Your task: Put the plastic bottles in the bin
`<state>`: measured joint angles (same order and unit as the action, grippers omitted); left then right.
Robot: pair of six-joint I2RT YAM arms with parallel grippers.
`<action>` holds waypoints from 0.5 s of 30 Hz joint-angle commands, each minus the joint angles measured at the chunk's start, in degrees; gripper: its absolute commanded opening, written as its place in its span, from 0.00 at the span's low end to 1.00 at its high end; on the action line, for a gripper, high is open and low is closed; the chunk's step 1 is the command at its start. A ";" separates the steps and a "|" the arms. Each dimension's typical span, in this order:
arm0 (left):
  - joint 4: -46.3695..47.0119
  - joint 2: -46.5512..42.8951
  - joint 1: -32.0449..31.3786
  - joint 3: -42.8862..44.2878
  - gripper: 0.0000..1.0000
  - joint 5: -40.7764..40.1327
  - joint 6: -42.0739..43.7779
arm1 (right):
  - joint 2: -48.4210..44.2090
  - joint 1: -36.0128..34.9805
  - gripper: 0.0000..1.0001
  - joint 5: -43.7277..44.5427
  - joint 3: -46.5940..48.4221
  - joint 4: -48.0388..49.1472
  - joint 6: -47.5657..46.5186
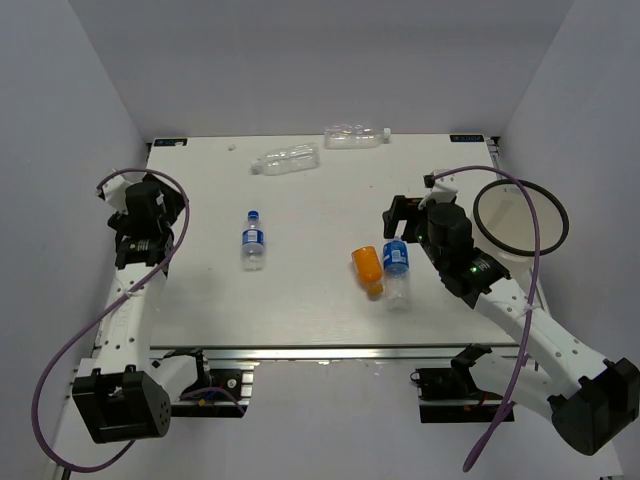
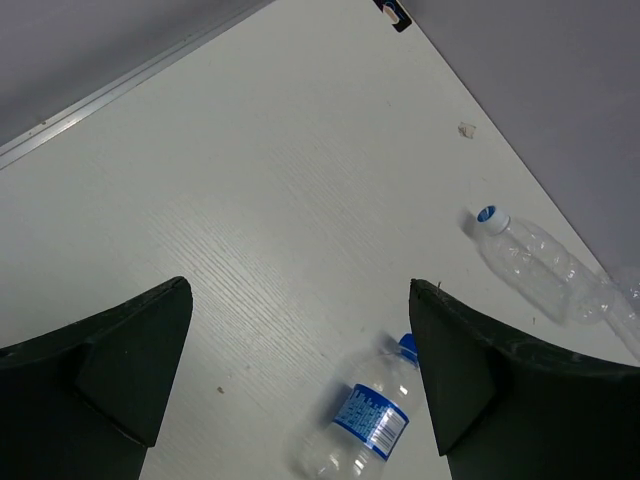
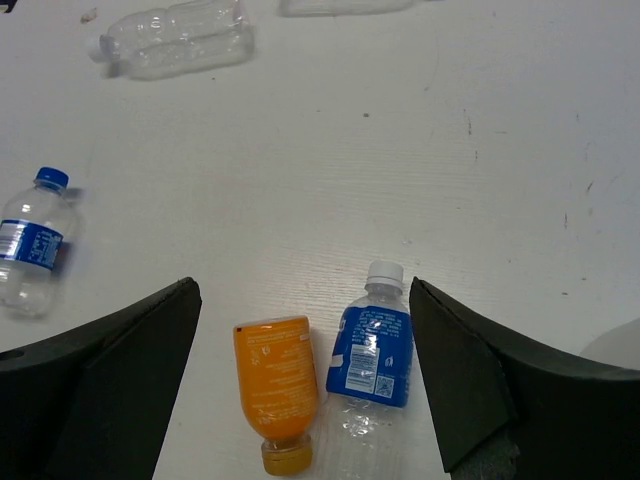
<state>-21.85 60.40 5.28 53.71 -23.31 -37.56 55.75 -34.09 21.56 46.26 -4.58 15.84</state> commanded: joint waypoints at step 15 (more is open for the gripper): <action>13.76 -1.96 -0.09 -8.10 0.98 15.82 0.82 | 6.55 -0.28 0.89 -11.12 2.78 -5.96 0.07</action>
<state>-11.62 57.69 5.28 46.46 -14.31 -36.36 57.49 -34.15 9.67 46.59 -5.54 15.90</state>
